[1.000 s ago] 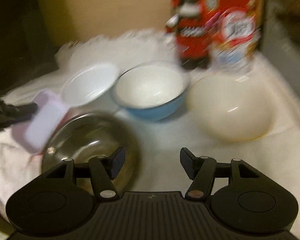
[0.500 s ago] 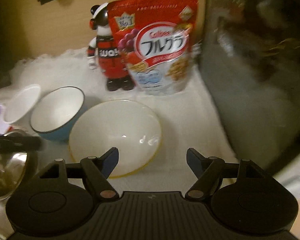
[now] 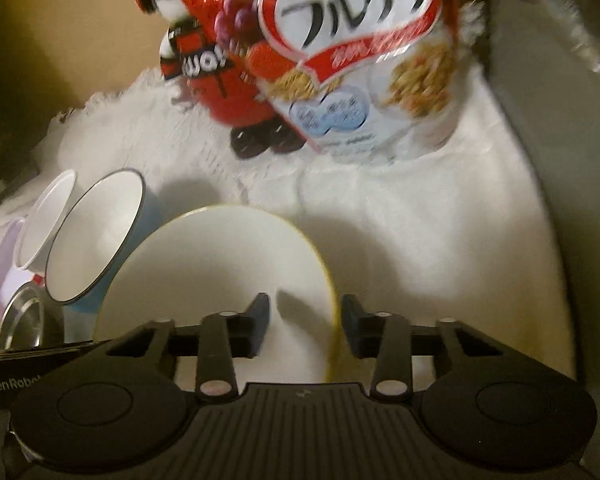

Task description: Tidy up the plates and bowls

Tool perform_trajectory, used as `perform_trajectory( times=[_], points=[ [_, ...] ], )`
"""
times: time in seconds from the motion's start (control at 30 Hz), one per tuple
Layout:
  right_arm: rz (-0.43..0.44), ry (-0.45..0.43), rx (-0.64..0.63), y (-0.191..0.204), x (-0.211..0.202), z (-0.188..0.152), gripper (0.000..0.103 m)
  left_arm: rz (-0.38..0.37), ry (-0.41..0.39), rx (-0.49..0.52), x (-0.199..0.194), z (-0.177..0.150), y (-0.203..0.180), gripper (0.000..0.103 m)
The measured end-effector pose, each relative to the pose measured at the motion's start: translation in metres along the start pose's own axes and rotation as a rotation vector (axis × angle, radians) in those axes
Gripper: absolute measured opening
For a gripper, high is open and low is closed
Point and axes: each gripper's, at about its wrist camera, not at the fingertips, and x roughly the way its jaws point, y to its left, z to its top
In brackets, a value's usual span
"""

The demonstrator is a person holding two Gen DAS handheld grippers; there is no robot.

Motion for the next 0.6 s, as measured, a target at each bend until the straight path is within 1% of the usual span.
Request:
perform_trajectory(
  times=[0.1,0.17,0.23,0.4,0.5,0.6],
  points=[
    [0.001,0.03,0.022,0.002,0.0,-0.005,0.031,0.003,0.01,-0.017,-0.009,-0.005,0.003,0.031],
    [0.03,0.059,0.022,0.002,-0.004,-0.008,0.031,0.015,0.008,-0.022,-0.019,-0.015,0.005,0.031],
    [0.068,0.097,0.026,0.005,-0.008,-0.015,0.031,0.025,0.03,-0.012,-0.029,-0.025,0.009,0.031],
    [0.113,0.164,-0.008,0.022,-0.024,-0.041,0.032,0.092,0.061,0.008,-0.05,-0.044,0.015,0.031],
    [0.153,0.212,-0.017,0.03,-0.03,-0.058,0.032,0.081,0.063,-0.021,-0.057,-0.05,0.02,0.031],
    [0.146,0.205,-0.075,0.037,-0.036,-0.068,0.032,0.09,0.055,-0.026,-0.057,-0.052,0.019,0.031]
  ],
)
